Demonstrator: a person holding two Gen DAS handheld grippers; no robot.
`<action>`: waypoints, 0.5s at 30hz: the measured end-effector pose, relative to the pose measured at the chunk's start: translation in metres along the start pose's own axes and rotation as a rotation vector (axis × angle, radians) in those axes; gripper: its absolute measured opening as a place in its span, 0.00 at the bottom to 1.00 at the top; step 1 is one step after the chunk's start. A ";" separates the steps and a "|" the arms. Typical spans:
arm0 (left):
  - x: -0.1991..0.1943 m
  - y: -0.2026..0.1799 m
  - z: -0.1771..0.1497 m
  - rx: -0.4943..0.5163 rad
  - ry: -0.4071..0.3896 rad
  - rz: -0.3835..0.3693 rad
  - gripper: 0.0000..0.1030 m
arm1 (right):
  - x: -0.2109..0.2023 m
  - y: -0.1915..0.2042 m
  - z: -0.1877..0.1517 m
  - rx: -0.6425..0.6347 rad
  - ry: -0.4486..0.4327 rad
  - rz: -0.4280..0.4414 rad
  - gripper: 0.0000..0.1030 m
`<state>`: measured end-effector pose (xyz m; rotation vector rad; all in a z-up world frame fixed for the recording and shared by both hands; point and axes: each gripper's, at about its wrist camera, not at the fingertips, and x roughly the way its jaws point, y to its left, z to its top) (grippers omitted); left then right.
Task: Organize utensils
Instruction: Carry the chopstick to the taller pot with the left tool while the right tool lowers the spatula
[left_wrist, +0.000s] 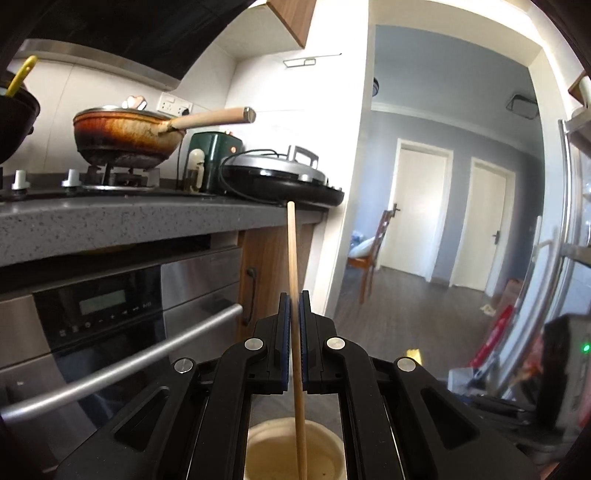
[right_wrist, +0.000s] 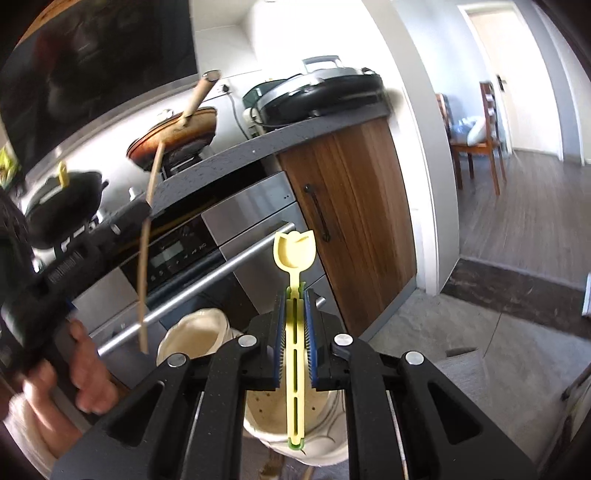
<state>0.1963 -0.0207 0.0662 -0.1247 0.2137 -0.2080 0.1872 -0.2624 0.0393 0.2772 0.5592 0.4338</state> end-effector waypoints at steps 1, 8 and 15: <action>0.007 0.003 -0.004 -0.003 0.007 0.006 0.05 | 0.000 0.000 0.002 0.002 -0.007 0.001 0.10; 0.018 0.010 -0.029 0.007 0.052 0.020 0.05 | 0.010 0.006 0.000 -0.051 -0.050 -0.035 0.10; 0.004 0.015 -0.051 0.052 0.096 0.010 0.05 | 0.019 0.003 -0.022 -0.092 0.002 -0.068 0.10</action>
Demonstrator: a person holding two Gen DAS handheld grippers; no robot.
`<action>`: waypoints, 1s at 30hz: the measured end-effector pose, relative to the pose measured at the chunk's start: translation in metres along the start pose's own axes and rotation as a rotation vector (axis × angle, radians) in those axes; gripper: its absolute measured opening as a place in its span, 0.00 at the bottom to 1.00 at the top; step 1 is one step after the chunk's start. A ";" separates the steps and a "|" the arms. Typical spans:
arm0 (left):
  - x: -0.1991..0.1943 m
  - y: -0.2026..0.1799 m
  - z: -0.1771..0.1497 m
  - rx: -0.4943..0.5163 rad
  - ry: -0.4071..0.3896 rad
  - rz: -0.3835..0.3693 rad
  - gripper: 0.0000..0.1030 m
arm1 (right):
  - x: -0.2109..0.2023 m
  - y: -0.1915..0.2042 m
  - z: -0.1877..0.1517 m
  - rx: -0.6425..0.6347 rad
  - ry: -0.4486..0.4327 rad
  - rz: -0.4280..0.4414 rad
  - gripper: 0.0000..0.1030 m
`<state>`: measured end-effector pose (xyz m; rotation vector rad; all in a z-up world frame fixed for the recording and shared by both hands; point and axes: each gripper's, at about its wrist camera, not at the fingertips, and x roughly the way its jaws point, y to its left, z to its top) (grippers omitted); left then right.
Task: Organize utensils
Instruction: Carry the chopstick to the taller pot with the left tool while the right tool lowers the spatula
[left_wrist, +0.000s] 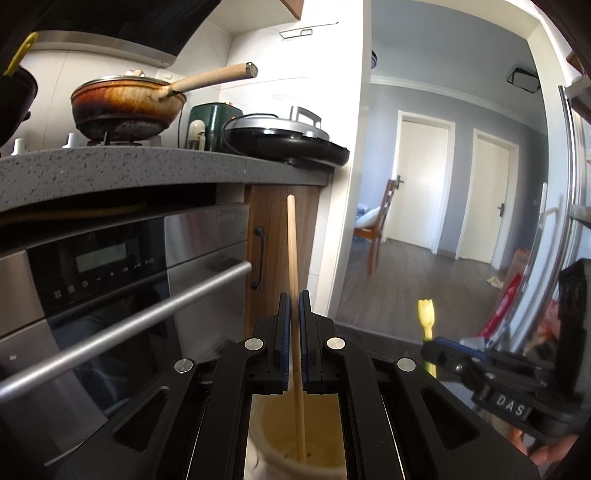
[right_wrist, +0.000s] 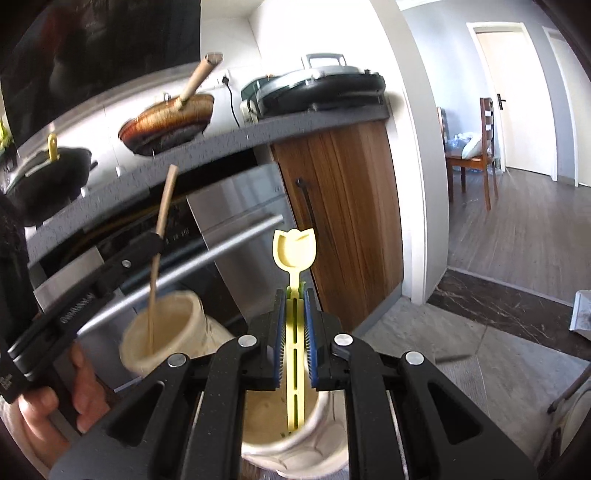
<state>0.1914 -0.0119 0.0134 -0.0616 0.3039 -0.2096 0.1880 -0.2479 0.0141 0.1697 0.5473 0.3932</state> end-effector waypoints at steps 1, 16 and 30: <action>-0.004 0.001 -0.003 0.005 0.007 -0.004 0.05 | -0.002 0.000 -0.003 -0.001 0.007 0.005 0.10; -0.023 0.007 -0.022 0.040 0.079 0.000 0.05 | -0.011 0.006 -0.026 -0.047 0.070 -0.016 0.10; -0.027 0.005 -0.018 0.052 0.095 0.023 0.06 | -0.023 0.010 -0.025 -0.081 0.035 -0.063 0.23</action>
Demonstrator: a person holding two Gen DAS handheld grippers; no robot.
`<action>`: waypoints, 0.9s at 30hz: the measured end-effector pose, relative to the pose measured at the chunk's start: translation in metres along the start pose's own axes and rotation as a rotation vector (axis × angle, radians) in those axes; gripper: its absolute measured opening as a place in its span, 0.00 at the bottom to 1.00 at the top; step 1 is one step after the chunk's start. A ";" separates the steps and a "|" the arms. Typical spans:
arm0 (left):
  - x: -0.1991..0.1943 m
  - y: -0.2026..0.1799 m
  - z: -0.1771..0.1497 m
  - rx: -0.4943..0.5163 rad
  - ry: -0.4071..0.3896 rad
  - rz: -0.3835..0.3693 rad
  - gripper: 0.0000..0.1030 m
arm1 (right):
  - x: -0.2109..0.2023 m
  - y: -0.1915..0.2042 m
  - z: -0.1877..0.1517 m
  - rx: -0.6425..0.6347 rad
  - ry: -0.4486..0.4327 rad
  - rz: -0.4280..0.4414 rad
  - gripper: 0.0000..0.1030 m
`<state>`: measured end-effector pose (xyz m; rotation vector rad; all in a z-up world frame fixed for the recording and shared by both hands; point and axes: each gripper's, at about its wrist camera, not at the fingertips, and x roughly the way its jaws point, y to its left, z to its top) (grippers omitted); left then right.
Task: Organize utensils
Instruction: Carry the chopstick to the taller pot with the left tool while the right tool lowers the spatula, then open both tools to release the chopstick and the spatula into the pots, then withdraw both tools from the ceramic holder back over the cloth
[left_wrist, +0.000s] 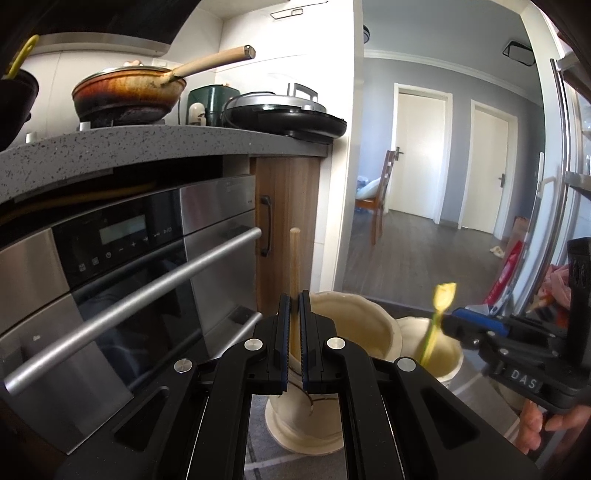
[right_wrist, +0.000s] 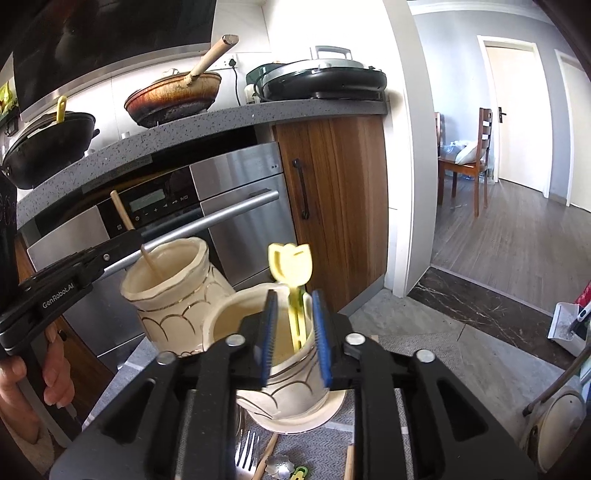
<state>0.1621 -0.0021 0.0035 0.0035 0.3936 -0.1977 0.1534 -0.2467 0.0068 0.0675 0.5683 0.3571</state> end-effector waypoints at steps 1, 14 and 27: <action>-0.001 0.000 0.001 0.000 0.000 0.001 0.09 | -0.001 -0.001 0.001 0.006 -0.003 -0.001 0.28; -0.027 0.010 0.020 0.018 -0.041 0.039 0.43 | -0.053 -0.030 -0.003 0.027 -0.021 -0.032 0.71; -0.074 0.024 -0.007 -0.001 -0.013 0.070 0.90 | -0.087 -0.055 -0.053 0.031 0.112 -0.122 0.95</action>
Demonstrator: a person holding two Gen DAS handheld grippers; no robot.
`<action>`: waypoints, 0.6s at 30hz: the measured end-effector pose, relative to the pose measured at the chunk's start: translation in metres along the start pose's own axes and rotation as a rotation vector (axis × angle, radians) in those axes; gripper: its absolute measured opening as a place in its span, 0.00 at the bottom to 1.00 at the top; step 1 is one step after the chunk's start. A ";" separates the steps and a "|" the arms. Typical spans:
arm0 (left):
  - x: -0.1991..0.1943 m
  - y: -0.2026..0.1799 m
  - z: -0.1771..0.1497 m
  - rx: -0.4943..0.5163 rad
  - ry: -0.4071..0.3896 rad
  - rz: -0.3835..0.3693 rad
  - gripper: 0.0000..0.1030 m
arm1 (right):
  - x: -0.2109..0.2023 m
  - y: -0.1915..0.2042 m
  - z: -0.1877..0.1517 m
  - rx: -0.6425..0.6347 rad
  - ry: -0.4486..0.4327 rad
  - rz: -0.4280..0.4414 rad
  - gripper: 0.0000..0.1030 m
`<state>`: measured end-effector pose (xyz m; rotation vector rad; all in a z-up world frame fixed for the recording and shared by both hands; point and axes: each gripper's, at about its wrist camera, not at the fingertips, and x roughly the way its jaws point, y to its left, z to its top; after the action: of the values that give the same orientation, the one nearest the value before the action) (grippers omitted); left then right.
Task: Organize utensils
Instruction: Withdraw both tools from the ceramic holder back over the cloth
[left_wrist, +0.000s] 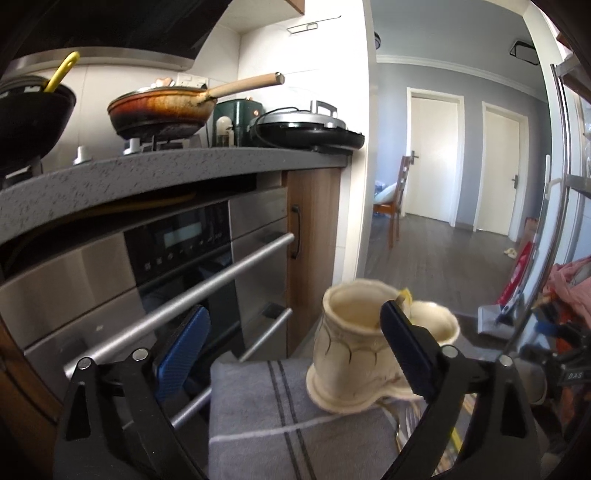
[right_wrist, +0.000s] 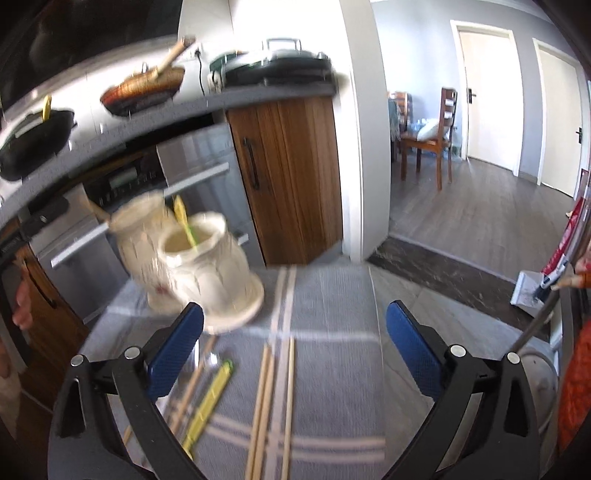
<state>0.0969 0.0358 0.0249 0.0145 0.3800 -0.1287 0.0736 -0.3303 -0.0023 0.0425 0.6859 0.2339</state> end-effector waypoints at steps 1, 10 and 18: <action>-0.002 0.001 -0.005 -0.008 0.011 -0.004 0.91 | 0.002 0.002 -0.006 -0.003 0.020 -0.005 0.95; -0.015 0.013 -0.055 -0.065 0.146 -0.004 0.91 | 0.032 0.079 -0.046 -0.088 0.160 0.116 0.95; -0.025 0.021 -0.074 -0.018 0.154 0.016 0.91 | 0.064 0.145 -0.061 -0.158 0.221 0.144 0.89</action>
<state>0.0495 0.0623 -0.0343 0.0097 0.5343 -0.1082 0.0545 -0.1769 -0.0724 -0.0868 0.8835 0.4346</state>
